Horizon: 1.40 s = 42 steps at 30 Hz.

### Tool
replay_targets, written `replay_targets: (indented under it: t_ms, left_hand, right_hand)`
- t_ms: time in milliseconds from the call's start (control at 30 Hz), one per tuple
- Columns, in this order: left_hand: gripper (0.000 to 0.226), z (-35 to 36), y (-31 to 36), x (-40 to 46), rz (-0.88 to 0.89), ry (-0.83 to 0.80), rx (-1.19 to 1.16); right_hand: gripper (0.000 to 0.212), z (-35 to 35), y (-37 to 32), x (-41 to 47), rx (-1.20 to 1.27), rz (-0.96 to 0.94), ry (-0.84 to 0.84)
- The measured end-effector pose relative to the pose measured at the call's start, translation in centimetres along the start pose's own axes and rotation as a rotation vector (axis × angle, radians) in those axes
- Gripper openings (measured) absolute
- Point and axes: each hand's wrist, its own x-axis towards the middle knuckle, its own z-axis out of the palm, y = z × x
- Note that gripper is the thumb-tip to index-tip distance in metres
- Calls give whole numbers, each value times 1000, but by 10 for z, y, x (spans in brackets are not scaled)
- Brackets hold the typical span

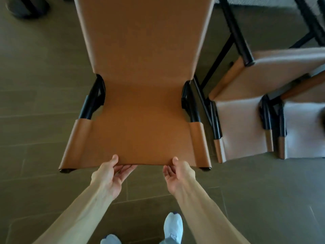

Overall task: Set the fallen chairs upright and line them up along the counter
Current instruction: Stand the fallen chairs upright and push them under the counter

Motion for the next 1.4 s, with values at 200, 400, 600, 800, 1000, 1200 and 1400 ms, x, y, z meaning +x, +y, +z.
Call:
replay_targets:
  t_ms: [200,400,600,800,1000,1200,1400]
  left_hand:
    - [28,116,91,-108,96,-35,23]
    - [14,200,154,-134,240,-64,77]
    - [20,265,206,-138,354,-125,121]
    - [21,325,256,-134,436,-139,185]
    - [27,385,310,-124,407,-171,229]
    - [23,447,360,-108,359,-183,318]
    - [24,486,386,-99,361,-154,336]
  right_hand:
    - [15,73,-107,-106,-100,-154,-80]
    - [12,151,-180,-139,-212,-317,-189]
    - [11,218,-238,-157,-306,-460,-237]
    - [12,280,-279,-166,-371,-590,-192]
    - [17,348,-324,-173,-403,-639,-152]
    - [6,408,-364,-173,-384,-693,-127]
    - [10,447,-391,-164,-388,-718,-132]
